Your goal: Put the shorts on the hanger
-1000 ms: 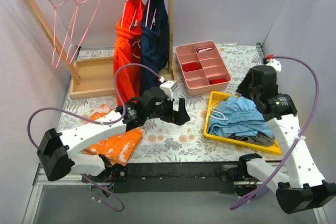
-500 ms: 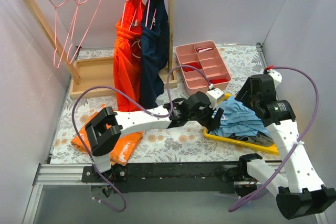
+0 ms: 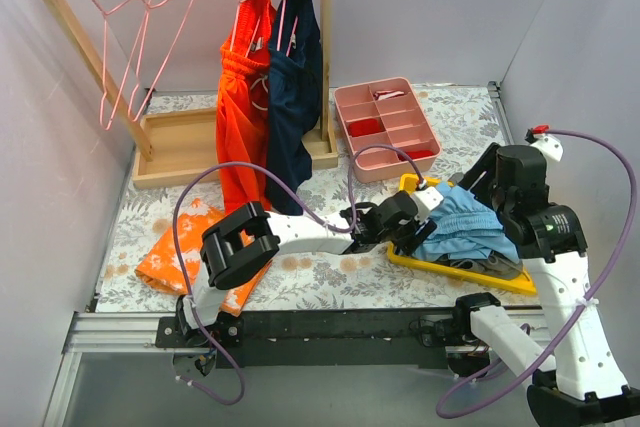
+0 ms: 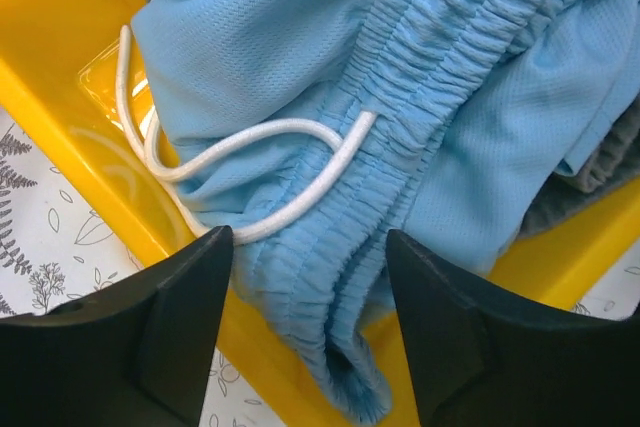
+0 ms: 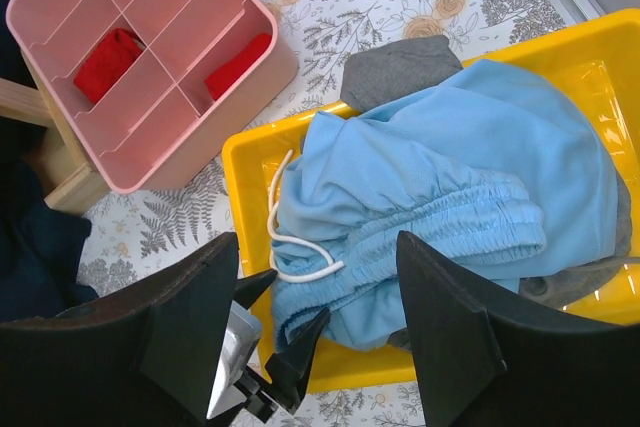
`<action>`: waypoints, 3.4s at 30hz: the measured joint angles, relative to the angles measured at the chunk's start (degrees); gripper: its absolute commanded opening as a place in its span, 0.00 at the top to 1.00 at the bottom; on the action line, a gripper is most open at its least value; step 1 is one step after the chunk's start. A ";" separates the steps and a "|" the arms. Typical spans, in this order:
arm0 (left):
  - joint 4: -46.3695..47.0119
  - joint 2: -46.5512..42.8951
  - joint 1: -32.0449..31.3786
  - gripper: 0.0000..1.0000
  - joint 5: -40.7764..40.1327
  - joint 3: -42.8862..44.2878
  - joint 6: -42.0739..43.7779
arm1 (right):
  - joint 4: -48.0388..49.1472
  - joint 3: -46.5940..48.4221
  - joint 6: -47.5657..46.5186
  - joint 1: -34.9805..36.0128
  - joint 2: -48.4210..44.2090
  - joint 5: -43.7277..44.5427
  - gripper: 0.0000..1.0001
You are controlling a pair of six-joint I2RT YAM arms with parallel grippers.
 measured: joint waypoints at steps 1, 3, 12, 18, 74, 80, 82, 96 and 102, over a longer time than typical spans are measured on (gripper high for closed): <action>0.37 0.39 -0.07 0.57 -0.46 0.11 0.48 | 0.02 -0.02 0.00 0.00 0.11 -0.17 0.28; 0.68 1.18 -0.22 0.67 -1.42 0.48 1.53 | 0.02 -0.20 0.00 0.00 0.26 -0.37 0.28; 2.36 3.32 -0.55 1.00 -5.97 1.25 5.51 | 0.15 -0.68 -0.17 -0.02 0.37 -1.25 0.27; 1.11 -0.46 -0.59 1.00 -7.32 1.95 5.92 | 0.31 -0.66 -0.61 -0.02 1.70 -1.27 0.27; -29.83 -25.83 14.38 1.00 -5.09 15.04 -3.78 | -1.53 -1.27 4.33 34.23 8.92 8.57 0.99; -30.73 -34.86 14.69 1.00 -8.46 15.37 -2.84 | -0.44 29.16 -5.25 34.23 17.84 10.86 0.99; -30.69 -38.16 14.69 1.00 -8.92 16.74 -2.36 | 0.17 34.47 -7.02 34.23 18.80 10.69 0.99; -29.35 -47.34 14.67 1.00 -5.31 30.25 0.72 | 9.66 54.64 -13.00 34.62 27.32 -2.45 0.99; -36.70 -47.23 14.69 1.00 -5.27 30.27 -1.36 | 7.06 50.42 -12.46 34.62 26.18 -1.14 0.99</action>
